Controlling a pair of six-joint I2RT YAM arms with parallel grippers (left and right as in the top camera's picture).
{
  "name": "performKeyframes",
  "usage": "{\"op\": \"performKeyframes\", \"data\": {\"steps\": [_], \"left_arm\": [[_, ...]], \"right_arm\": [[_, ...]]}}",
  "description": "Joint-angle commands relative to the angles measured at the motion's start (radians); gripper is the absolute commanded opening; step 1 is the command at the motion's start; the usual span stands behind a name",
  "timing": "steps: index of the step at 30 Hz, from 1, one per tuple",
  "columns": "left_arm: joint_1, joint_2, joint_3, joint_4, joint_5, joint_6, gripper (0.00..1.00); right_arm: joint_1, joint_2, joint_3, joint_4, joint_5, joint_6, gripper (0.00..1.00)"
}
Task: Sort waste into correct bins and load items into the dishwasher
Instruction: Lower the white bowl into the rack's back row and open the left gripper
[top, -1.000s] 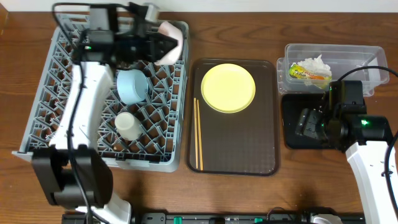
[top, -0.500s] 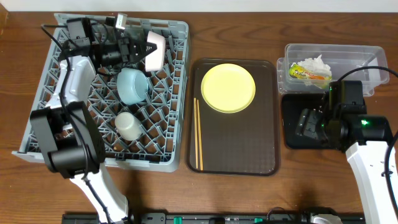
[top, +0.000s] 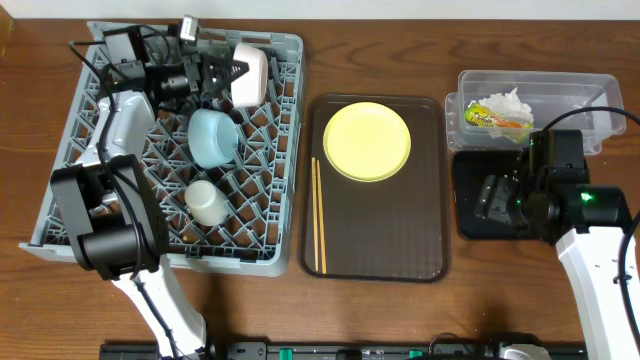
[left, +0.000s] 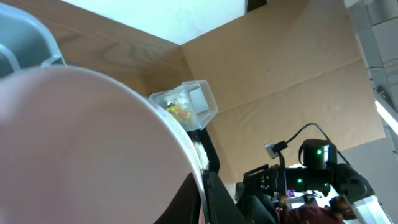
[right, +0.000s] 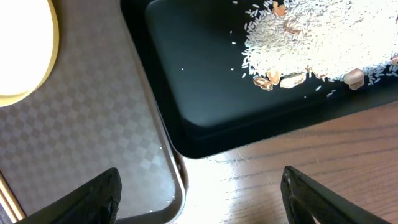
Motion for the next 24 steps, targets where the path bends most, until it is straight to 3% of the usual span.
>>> {"op": "performKeyframes", "data": {"steps": [1,24], "left_arm": [[0.001,0.016,0.000,0.017,0.027,-0.094,0.06],[-0.029,0.050,0.000,0.016,-0.043,-0.101,0.06]], "right_arm": [[-0.008,-0.011,0.019,-0.002,-0.005,0.014,0.80],[-0.008,-0.011,0.019,-0.002,-0.012,0.014,0.80]]}}
